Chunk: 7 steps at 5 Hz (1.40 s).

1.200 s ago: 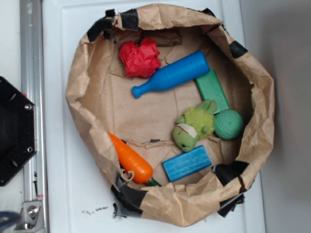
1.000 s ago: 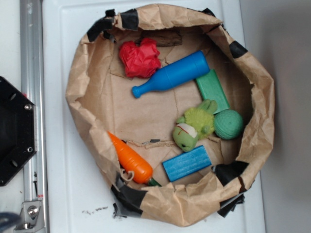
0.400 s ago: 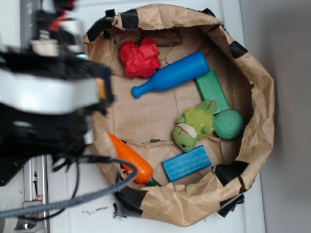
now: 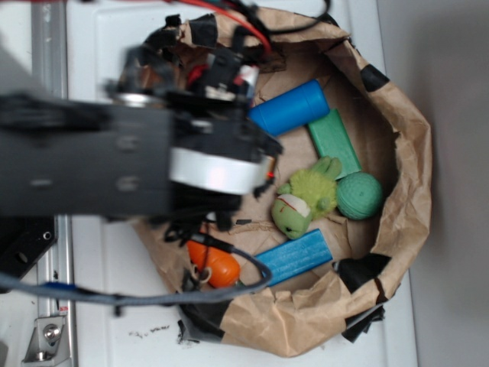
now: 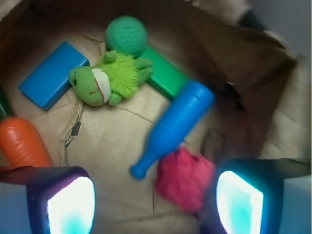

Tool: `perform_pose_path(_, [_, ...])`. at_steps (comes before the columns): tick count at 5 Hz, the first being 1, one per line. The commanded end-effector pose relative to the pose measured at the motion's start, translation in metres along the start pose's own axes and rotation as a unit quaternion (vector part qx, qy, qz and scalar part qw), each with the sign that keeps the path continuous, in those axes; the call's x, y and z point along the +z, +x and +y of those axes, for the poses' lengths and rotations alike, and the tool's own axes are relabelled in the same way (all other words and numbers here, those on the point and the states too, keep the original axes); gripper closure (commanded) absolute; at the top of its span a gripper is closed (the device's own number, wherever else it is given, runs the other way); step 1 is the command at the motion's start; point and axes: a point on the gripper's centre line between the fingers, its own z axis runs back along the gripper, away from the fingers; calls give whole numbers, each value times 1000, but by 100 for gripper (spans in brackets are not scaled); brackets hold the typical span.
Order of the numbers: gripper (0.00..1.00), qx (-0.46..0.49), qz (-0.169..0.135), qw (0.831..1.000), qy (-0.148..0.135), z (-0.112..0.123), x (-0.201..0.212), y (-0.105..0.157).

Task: Grab the red paper.

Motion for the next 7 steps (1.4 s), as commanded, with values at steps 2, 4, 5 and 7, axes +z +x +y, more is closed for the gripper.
perform_pose_path(2, [0,-44,30,997,-59,10,-21,-6])
perform_pose_path(4, [0,-74,81,994,1,20,-51,-32])
perform_pose_path(5, [0,-79,87,993,19,27,-64,-30])
perform_pose_path(7, [0,-109,113,987,20,18,-109,-23])
